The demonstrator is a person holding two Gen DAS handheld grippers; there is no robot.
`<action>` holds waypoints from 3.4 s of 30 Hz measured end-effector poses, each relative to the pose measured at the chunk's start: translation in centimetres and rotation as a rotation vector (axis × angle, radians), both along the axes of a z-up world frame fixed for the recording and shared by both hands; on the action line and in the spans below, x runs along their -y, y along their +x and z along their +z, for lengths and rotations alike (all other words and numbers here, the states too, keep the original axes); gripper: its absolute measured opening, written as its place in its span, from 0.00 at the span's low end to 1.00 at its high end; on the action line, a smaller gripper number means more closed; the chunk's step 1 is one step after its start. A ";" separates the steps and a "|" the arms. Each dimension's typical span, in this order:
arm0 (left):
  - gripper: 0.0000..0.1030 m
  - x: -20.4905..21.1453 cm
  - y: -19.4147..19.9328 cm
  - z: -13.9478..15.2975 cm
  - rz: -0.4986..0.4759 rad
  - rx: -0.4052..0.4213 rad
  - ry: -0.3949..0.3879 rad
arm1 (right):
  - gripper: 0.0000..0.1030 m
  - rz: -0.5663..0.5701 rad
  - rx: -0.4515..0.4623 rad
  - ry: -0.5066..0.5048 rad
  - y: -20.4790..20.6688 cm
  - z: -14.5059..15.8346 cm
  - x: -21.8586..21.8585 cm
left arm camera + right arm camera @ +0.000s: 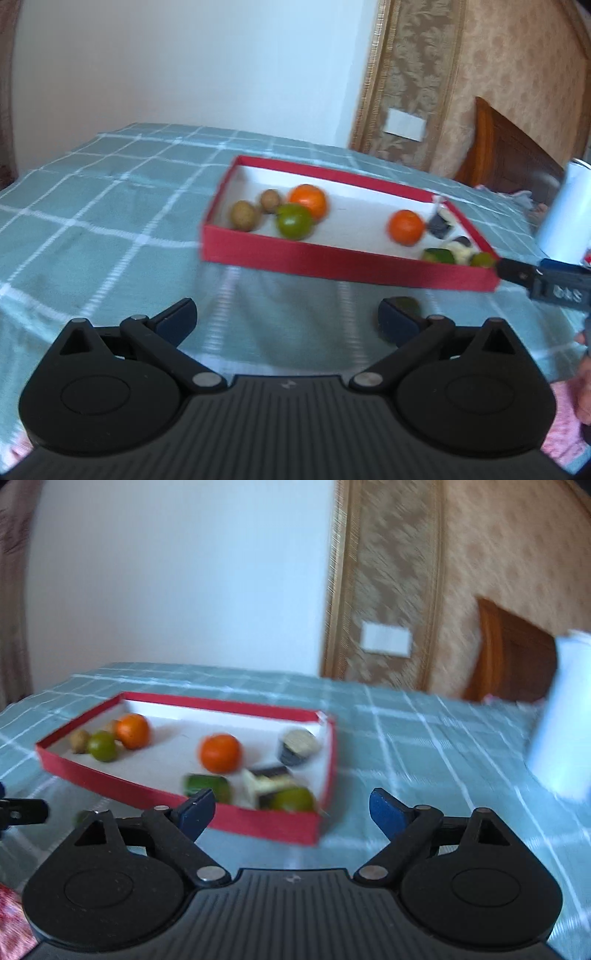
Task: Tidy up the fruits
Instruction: 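Withdraw the right gripper from the tray, then grasp the remaining green lime half with the left gripper, then carry the lime half into the tray and open the left gripper, then withdraw the left gripper from the tray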
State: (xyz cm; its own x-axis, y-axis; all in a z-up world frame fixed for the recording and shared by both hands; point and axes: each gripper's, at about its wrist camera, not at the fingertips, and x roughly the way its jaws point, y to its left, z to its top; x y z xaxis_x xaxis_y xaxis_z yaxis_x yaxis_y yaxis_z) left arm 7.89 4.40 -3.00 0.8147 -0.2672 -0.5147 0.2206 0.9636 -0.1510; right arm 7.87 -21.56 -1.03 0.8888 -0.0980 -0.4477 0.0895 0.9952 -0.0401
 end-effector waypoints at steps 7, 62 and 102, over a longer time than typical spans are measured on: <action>0.98 4.4 -0.2 0.3 -0.095 0.055 0.153 | 0.88 -0.043 0.018 0.043 -0.1 0.2 0.8; 0.25 6.9 10.5 1.1 -0.130 -0.002 0.139 | 0.89 -0.042 -0.096 -0.005 1.0 -1.8 -1.0; 1.00 3.8 2.0 4.1 0.007 0.119 0.093 | 0.89 -0.054 -0.144 0.079 1.7 -2.0 0.2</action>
